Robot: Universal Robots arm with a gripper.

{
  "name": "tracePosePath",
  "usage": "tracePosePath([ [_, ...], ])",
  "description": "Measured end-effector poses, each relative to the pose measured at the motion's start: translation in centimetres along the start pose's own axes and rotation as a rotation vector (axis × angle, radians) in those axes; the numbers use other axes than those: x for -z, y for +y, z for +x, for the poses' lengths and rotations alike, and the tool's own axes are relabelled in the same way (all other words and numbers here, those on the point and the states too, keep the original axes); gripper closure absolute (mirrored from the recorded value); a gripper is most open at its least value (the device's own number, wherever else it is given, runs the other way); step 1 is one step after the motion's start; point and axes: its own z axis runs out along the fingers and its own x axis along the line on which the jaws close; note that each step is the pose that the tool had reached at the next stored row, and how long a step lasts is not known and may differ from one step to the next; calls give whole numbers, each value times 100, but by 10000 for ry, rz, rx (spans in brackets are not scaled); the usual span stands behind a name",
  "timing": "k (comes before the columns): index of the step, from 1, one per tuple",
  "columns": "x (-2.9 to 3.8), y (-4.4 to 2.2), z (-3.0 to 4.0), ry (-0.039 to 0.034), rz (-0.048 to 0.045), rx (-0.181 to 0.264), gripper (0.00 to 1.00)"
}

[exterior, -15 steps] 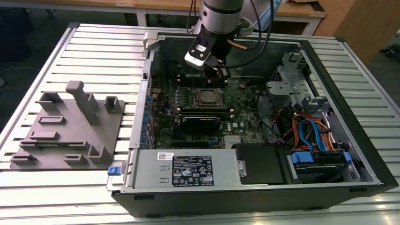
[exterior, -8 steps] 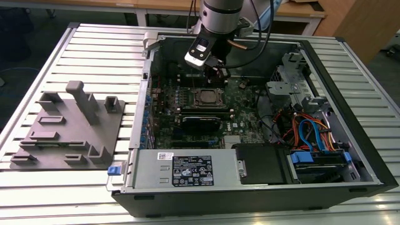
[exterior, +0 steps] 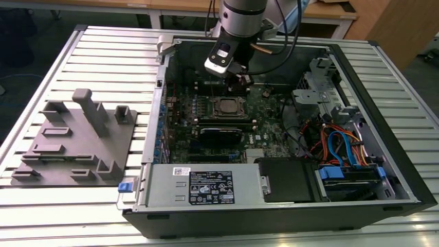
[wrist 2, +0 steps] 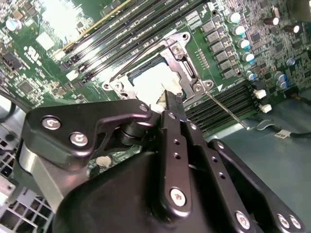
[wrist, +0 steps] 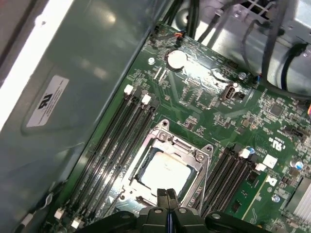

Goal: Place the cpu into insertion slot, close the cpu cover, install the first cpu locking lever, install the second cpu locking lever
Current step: 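Install the first cpu locking lever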

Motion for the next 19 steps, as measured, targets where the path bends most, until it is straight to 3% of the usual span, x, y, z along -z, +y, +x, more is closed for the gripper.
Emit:
tracePosePath([
  [7, 0, 0, 0, -16, 8, 967, 90],
  [19, 0, 0, 0, -16, 9, 977, 90],
])
